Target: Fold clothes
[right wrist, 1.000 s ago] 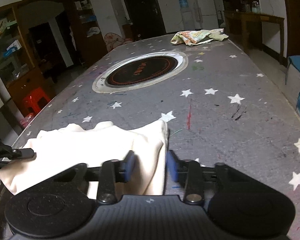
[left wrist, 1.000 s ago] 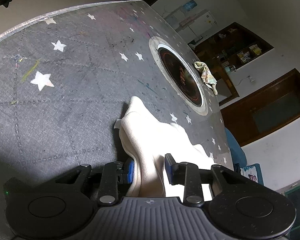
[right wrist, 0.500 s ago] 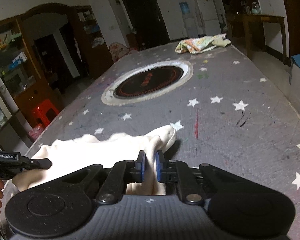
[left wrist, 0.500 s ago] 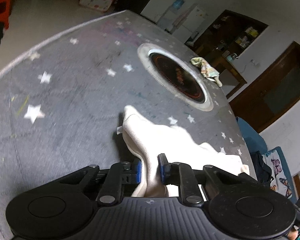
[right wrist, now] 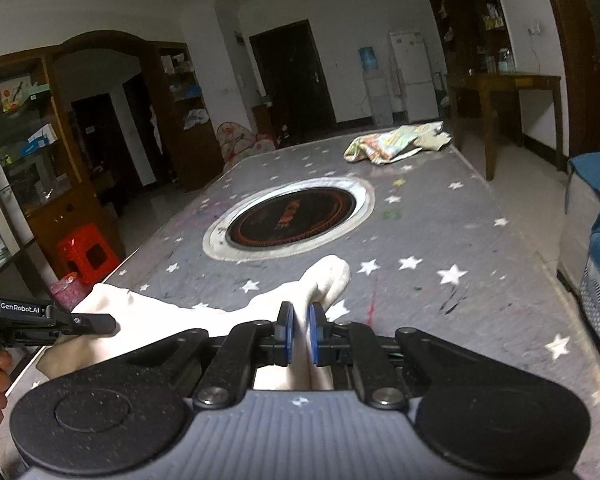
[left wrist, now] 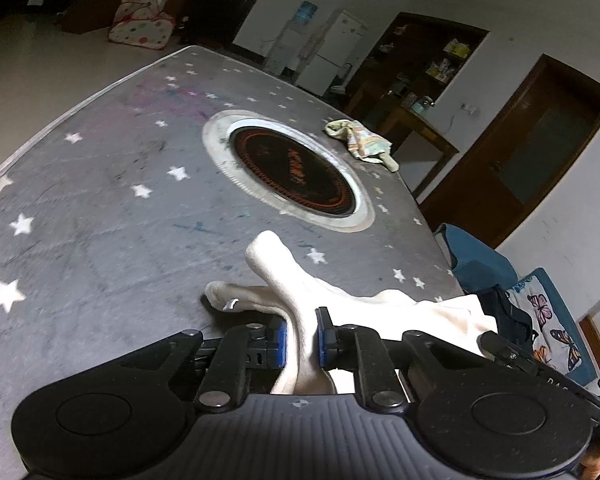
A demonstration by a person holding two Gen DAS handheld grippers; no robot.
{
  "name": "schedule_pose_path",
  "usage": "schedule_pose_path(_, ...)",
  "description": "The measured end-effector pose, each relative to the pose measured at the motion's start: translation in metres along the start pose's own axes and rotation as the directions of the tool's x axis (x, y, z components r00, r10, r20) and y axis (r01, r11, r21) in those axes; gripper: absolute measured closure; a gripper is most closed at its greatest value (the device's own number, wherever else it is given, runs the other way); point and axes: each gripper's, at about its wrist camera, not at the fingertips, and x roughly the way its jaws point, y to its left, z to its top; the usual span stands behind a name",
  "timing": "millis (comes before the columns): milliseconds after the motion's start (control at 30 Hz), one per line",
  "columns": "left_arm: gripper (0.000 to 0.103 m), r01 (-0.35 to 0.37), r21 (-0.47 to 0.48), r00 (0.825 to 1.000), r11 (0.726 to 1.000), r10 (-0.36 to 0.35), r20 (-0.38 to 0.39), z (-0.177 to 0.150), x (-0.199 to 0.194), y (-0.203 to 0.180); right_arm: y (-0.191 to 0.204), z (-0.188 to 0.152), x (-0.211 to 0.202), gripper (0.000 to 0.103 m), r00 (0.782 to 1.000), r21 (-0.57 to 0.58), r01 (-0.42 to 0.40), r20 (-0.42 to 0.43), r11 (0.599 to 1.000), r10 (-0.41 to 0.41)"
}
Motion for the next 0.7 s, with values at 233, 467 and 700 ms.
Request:
schedule_pose_path(233, 0.088, 0.026, 0.053, 1.000, 0.998, -0.026, -0.002, 0.005, 0.008, -0.025, -0.008, 0.006, -0.014, 0.096, 0.999, -0.011, 0.037, 0.028, 0.999, -0.037)
schedule_pose_path(467, 0.088, 0.046, 0.113, 0.999, 0.993, -0.048, 0.017, 0.013, 0.011, -0.051, -0.016, 0.017, -0.028, 0.096, 0.995, -0.022, 0.072, 0.073, 0.997, -0.071)
schedule_pose_path(700, 0.088, 0.052, 0.174, 0.998, 0.983, -0.057, 0.024, 0.017, 0.019, -0.078, -0.023, 0.029, -0.042, 0.096, 0.988, -0.039, 0.110, 0.113, 0.993, -0.105)
